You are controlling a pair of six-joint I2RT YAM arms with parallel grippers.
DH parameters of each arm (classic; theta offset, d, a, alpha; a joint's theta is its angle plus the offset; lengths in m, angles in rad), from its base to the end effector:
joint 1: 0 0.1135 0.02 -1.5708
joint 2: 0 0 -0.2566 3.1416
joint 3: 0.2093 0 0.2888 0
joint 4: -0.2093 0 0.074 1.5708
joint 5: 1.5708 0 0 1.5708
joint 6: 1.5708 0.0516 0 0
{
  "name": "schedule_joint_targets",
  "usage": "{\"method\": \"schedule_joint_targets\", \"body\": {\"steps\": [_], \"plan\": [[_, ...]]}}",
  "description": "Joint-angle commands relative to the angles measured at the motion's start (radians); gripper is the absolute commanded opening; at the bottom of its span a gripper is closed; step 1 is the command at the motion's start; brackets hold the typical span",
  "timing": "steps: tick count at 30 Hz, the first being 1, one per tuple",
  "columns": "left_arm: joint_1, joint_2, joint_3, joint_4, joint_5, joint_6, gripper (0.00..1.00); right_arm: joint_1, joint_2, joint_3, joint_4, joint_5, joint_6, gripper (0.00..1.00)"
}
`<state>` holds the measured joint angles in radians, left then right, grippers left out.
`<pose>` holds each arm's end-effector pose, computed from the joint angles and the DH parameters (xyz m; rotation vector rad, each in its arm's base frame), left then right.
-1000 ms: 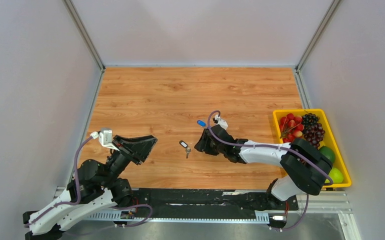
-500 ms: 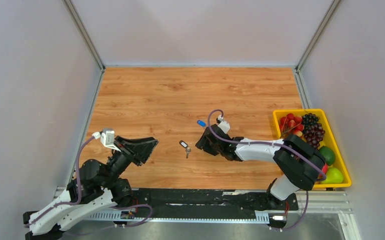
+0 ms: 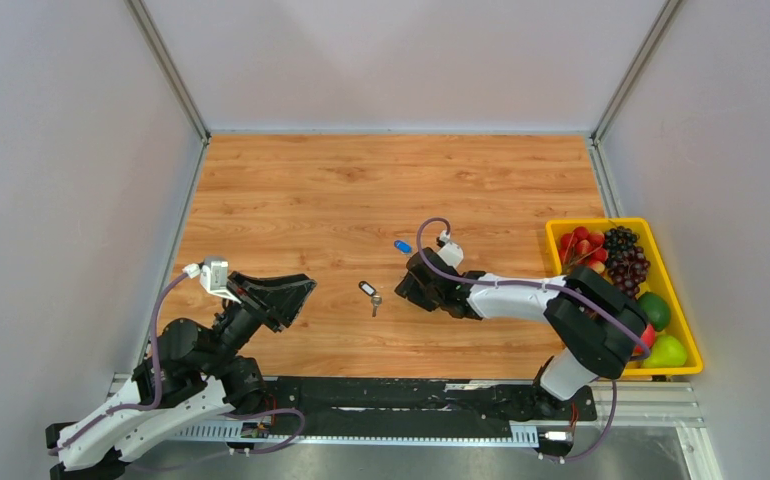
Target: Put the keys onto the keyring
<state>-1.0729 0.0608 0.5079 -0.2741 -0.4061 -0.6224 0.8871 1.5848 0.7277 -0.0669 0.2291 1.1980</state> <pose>0.0715 -0.0889 0.3262 -0.0226 1.5079 -1.1072 0.2168 0.2475 0.0966 0.4941 2.5148 0.5928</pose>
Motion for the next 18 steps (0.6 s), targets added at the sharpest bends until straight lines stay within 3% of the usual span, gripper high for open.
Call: {"method": "schedule_joint_targets", "body": {"steps": [1,11,18], "plan": [[0.002,-0.004,0.034,-0.011,-0.009,0.022,0.48,-0.017,0.017,0.027,-0.082,0.042,0.035,0.44],[0.002,-0.013,0.037,-0.024,-0.012,0.022,0.49,-0.04,0.053,0.066,-0.123,0.061,0.034,0.43],[0.002,-0.024,0.038,-0.039,-0.019,0.026,0.5,-0.065,0.103,0.102,-0.166,0.046,0.006,0.34]]}}
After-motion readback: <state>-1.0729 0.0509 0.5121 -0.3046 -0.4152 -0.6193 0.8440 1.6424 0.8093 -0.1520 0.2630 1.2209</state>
